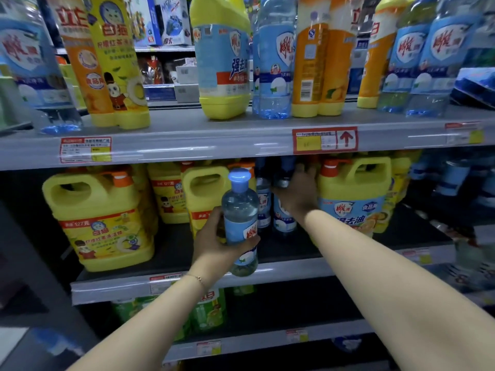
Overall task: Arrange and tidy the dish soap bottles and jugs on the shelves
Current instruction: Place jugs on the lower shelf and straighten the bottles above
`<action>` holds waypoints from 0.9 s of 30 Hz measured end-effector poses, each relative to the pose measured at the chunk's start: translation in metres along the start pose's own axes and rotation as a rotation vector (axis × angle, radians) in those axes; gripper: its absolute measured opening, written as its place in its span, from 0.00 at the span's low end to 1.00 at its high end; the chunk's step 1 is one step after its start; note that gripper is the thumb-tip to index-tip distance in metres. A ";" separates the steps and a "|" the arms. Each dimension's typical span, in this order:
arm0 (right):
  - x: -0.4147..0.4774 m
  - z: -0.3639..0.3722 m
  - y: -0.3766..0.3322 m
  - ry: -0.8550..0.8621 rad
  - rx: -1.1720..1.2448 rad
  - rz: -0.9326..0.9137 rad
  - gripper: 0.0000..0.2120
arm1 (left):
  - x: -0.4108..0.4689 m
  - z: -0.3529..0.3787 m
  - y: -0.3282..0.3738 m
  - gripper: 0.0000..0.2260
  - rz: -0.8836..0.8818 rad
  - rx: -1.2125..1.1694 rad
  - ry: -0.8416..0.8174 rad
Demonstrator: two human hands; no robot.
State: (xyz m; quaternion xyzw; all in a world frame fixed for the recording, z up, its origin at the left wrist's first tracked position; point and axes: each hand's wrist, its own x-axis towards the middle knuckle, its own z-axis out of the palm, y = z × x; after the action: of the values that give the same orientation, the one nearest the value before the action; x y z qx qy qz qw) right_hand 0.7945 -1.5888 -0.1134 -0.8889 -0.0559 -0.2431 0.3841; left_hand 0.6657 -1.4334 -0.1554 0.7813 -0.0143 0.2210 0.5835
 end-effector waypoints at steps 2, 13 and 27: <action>-0.004 0.008 0.008 0.003 0.038 -0.017 0.35 | 0.002 0.003 0.001 0.23 -0.017 -0.016 -0.005; -0.061 -0.024 0.021 -0.227 0.119 -0.325 0.38 | 0.012 -0.007 0.012 0.27 0.018 -0.018 -0.100; -0.031 -0.159 -0.112 0.067 0.601 -0.692 0.36 | 0.028 -0.072 0.192 0.24 0.363 -0.069 -0.218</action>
State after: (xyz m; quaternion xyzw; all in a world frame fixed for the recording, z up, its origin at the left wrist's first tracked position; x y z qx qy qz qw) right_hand 0.6734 -1.6207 0.0380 -0.6586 -0.4052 -0.3587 0.5229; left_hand 0.6136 -1.4216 0.0448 0.7648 -0.2254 0.2362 0.5554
